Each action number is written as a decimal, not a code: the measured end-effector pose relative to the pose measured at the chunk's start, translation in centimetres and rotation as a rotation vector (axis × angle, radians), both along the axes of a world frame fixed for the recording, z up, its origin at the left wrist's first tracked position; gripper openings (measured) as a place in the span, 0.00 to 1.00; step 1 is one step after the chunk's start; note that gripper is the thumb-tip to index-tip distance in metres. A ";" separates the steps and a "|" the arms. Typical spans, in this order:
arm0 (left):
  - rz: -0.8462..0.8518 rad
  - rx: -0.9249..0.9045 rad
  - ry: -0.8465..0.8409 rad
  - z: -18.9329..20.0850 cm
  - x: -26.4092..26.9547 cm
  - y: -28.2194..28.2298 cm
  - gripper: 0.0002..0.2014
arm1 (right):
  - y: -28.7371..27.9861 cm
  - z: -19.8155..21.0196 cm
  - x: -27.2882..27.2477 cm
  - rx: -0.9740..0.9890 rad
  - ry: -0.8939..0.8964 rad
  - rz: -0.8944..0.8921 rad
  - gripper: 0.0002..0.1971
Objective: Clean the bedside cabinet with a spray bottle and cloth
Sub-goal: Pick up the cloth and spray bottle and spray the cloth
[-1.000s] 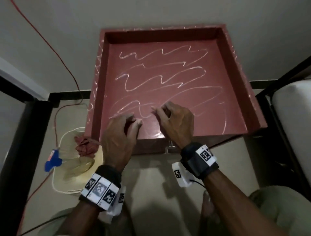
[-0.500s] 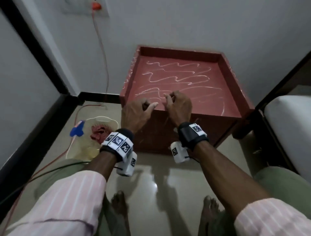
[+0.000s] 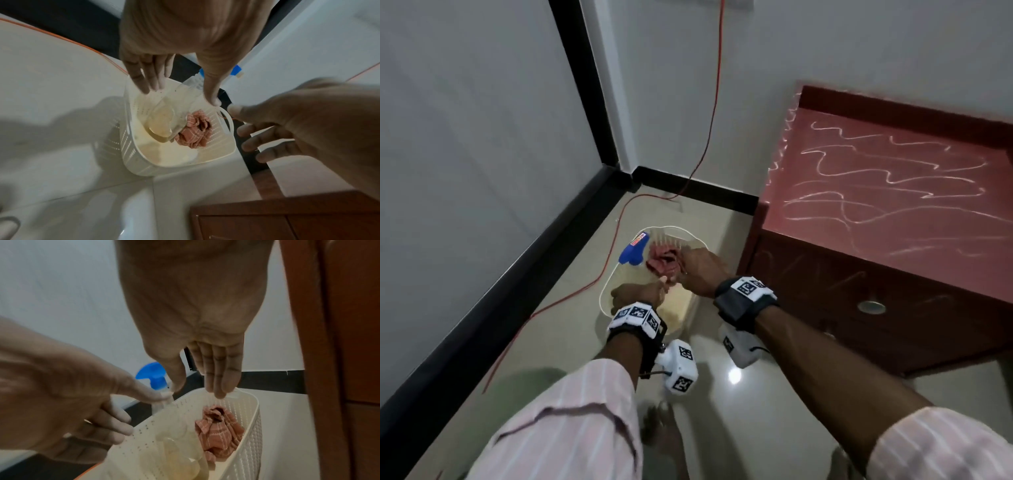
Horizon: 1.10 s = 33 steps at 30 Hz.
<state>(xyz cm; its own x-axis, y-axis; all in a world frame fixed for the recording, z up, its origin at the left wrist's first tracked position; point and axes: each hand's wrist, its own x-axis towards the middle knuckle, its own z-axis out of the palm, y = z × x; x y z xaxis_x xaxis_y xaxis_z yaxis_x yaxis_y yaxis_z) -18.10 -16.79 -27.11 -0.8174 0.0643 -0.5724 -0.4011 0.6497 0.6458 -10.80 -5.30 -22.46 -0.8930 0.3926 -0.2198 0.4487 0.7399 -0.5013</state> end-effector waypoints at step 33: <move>-0.041 0.579 0.456 7.8 -4.3 2.7 0.20 | 4.2 1.9 -3.9 -1.440 0.670 -0.763 0.19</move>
